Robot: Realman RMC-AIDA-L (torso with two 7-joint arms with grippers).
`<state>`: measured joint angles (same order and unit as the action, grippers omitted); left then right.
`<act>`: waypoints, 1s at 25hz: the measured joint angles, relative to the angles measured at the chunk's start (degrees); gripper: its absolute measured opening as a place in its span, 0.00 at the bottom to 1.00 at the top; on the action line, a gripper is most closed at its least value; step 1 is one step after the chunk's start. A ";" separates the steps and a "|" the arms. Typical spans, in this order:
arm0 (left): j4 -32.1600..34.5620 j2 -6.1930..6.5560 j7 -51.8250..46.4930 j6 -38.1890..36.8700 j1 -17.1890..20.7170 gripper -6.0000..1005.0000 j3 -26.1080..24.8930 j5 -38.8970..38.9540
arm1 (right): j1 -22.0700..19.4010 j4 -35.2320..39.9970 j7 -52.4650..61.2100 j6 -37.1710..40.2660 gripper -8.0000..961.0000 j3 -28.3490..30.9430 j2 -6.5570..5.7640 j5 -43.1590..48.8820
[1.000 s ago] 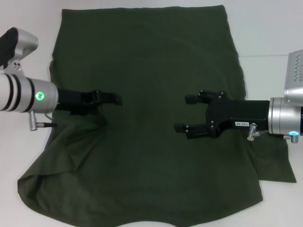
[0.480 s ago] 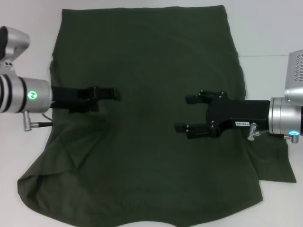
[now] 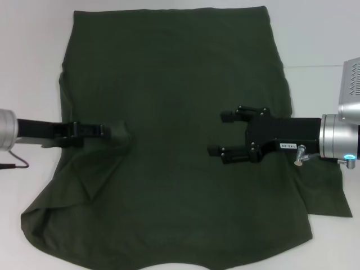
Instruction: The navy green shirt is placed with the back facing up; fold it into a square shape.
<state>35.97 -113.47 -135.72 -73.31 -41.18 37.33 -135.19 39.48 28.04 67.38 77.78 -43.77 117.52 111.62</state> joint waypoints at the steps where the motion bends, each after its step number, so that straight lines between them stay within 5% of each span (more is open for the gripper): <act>1: 0.12 0.00 0.41 -0.16 0.28 0.93 -0.06 -0.30 | 0.03 0.00 0.00 0.00 0.98 0.00 0.00 0.00; 25: 2.05 -0.44 4.12 0.08 0.00 0.93 0.21 -5.10 | 0.22 0.00 0.05 -0.09 0.98 0.00 0.08 0.00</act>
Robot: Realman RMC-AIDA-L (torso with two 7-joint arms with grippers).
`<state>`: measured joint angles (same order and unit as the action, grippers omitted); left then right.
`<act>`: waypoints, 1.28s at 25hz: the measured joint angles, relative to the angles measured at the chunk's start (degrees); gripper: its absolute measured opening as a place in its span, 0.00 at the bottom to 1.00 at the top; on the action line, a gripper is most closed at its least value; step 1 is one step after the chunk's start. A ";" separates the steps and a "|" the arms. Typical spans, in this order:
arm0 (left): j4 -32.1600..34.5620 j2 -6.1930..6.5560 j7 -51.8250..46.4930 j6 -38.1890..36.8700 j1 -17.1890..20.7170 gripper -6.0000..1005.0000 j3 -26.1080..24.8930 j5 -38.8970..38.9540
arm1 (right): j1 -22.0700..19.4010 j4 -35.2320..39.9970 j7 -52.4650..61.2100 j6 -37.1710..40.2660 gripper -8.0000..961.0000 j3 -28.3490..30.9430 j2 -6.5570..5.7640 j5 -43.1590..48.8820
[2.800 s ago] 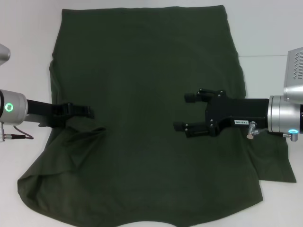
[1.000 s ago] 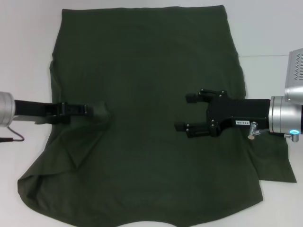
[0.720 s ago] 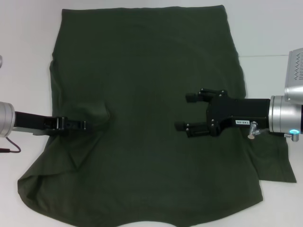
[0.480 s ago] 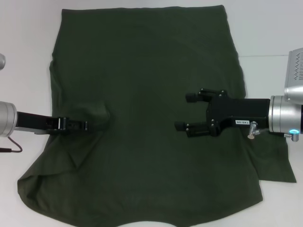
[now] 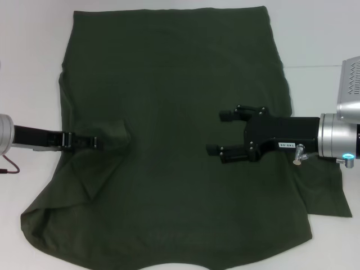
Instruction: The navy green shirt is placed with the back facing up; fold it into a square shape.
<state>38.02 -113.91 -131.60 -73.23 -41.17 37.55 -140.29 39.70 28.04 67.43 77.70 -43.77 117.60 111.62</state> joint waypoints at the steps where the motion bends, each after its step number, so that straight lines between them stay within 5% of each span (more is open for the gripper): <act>1: -0.22 0.02 0.05 -0.05 0.00 0.93 0.02 -0.26 | 0.00 0.00 0.03 0.00 0.98 0.00 0.03 0.00; 19: -2.72 -1.42 0.36 -3.97 -1.67 0.93 2.88 -0.18 | 0.19 0.00 0.33 0.00 0.98 -0.53 0.32 0.00; 28: -2.61 -4.09 0.44 -11.86 -5.18 0.93 2.44 1.61 | 0.11 0.00 0.25 0.02 0.98 -0.54 0.36 0.00; 32: -1.62 -3.60 1.90 -12.26 -3.87 0.93 -0.39 7.83 | 0.15 0.00 0.54 0.00 0.98 -0.26 0.34 -0.29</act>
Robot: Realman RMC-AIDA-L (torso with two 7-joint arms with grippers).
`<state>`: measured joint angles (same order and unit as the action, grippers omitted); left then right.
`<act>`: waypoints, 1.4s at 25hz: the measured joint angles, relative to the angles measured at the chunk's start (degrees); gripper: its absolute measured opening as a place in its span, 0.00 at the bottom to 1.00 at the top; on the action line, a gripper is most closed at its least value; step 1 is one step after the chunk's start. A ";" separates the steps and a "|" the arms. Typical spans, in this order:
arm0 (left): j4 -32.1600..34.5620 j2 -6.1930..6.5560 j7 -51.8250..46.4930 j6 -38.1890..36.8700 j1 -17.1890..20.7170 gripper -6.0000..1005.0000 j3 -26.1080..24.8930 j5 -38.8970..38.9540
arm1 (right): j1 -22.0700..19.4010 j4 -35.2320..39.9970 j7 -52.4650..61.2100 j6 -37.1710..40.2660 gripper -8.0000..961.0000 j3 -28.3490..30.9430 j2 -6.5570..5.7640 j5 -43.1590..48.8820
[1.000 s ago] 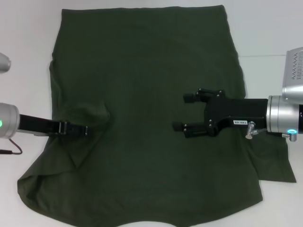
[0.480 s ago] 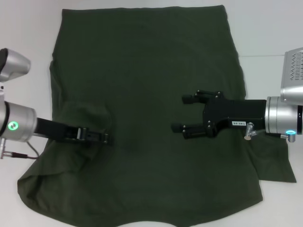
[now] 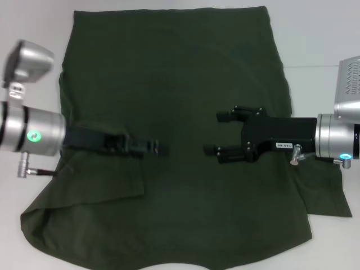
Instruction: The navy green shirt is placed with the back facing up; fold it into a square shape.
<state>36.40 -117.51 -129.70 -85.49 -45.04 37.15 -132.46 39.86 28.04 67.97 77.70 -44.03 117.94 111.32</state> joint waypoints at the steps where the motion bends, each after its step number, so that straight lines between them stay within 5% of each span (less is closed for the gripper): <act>1: 0.06 0.17 1.10 -0.03 0.55 0.93 -0.94 1.54 | 0.07 0.00 0.35 0.02 0.98 0.21 0.00 -0.13; 7: -0.82 0.57 16.75 -0.18 5.66 0.93 -5.12 13.63 | 1.08 0.09 4.83 -0.08 0.98 2.15 -0.10 -0.37; 19: -1.73 -3.42 51.53 -2.79 15.65 0.93 -5.21 24.23 | 1.89 4.32 21.71 -4.80 0.98 3.95 -0.65 -3.10; 35: -0.60 -2.72 58.35 -9.36 17.83 0.93 -5.28 21.40 | 0.38 21.91 35.56 1.51 0.98 2.45 -2.46 15.06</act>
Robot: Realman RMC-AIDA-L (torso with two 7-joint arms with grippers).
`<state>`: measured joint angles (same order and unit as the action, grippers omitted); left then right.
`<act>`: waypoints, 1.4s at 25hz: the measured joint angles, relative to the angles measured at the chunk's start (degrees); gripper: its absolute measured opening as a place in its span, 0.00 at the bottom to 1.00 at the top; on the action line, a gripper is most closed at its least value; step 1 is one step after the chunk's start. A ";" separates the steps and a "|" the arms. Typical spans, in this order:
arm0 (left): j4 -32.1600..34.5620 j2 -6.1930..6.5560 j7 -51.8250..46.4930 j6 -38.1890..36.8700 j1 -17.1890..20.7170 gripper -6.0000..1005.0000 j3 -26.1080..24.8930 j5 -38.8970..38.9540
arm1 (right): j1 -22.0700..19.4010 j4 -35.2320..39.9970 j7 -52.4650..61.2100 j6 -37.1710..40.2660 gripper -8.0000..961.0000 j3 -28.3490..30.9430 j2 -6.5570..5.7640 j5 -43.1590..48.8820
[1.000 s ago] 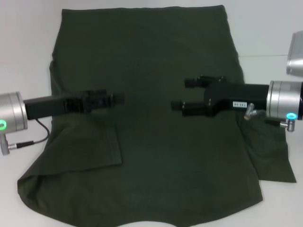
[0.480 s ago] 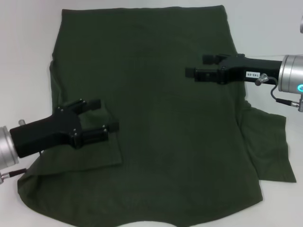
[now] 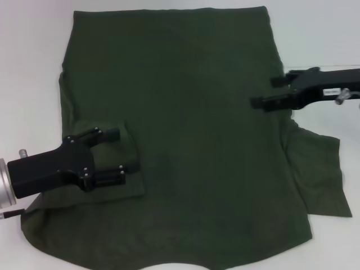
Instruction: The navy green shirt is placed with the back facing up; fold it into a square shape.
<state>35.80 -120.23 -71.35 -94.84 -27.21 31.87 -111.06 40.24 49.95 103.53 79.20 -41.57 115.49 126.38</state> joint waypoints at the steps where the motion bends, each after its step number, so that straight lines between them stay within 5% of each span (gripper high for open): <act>1: -0.06 -0.01 0.36 0.14 0.17 0.93 -0.03 -0.01 | 0.22 1.09 0.75 0.86 0.98 0.00 -0.25 1.57; 14: -0.46 -0.51 0.86 1.31 0.46 0.93 -3.35 0.34 | 4.78 6.52 3.36 6.84 0.98 -1.14 -0.30 28.85; 35: -4.05 -0.88 1.20 7.13 -0.27 0.93 -4.01 0.91 | 6.13 4.24 -0.90 6.20 0.96 -11.41 0.94 41.41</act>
<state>31.75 -121.11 -70.15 -87.71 -27.49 27.86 -110.15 46.37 54.19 102.62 85.40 -52.99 116.43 167.79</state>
